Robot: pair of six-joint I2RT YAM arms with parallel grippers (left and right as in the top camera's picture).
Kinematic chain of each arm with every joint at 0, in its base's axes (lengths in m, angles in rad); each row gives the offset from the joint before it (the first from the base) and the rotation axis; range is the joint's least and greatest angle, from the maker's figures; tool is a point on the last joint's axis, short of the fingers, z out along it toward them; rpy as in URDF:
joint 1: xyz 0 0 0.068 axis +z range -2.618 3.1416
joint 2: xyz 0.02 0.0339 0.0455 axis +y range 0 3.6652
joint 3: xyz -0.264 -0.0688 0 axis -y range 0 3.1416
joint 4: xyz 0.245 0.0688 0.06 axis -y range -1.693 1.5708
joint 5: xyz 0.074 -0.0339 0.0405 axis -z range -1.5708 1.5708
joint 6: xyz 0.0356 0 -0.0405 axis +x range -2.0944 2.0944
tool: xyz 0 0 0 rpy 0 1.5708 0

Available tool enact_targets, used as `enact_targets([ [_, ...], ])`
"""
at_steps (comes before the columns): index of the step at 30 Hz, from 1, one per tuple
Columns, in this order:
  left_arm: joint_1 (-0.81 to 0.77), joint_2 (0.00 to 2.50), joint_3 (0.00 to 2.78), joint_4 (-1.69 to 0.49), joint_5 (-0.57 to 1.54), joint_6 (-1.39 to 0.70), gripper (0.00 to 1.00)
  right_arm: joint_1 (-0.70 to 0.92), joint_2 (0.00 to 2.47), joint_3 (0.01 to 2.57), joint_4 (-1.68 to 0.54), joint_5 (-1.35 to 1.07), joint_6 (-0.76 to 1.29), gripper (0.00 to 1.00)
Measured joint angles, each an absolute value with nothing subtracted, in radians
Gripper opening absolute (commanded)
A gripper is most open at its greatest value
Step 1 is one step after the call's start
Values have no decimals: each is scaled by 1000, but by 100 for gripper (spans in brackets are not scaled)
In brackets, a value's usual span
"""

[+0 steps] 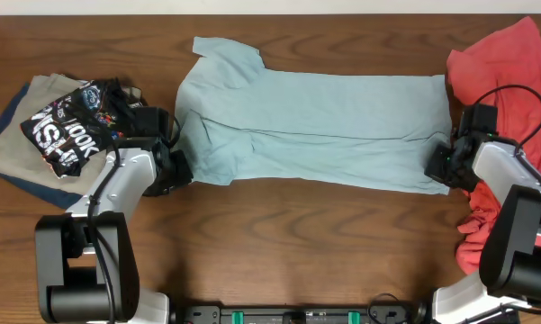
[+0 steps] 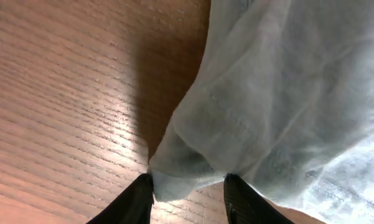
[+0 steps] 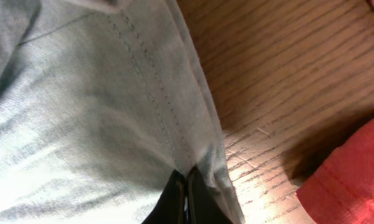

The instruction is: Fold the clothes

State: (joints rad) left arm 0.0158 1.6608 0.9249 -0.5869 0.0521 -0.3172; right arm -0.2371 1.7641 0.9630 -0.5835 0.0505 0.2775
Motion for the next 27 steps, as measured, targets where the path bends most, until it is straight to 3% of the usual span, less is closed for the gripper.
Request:
enact_targets([
  [5,16,1661,925,-587,52,-317,37,-237,1762,959,-578,56,278,1],
  [8,16,1661,925,-585,48,-323,19,-237,1762,959,-579,59,278,1],
  [9,16,1661,925,-583,47,-321,8,-237,1762,959,-580,64,278,1],
  [10,16,1661,925,-581,45,-320,6,-237,1762,959,-583,74,278,1],
  [20,16,1661,925,-598,23,-316,7,-269,1762,955,-607,171,299,1],
  [27,16,1661,925,-599,73,-317,29,-283,1762,954,-605,174,304,1],
])
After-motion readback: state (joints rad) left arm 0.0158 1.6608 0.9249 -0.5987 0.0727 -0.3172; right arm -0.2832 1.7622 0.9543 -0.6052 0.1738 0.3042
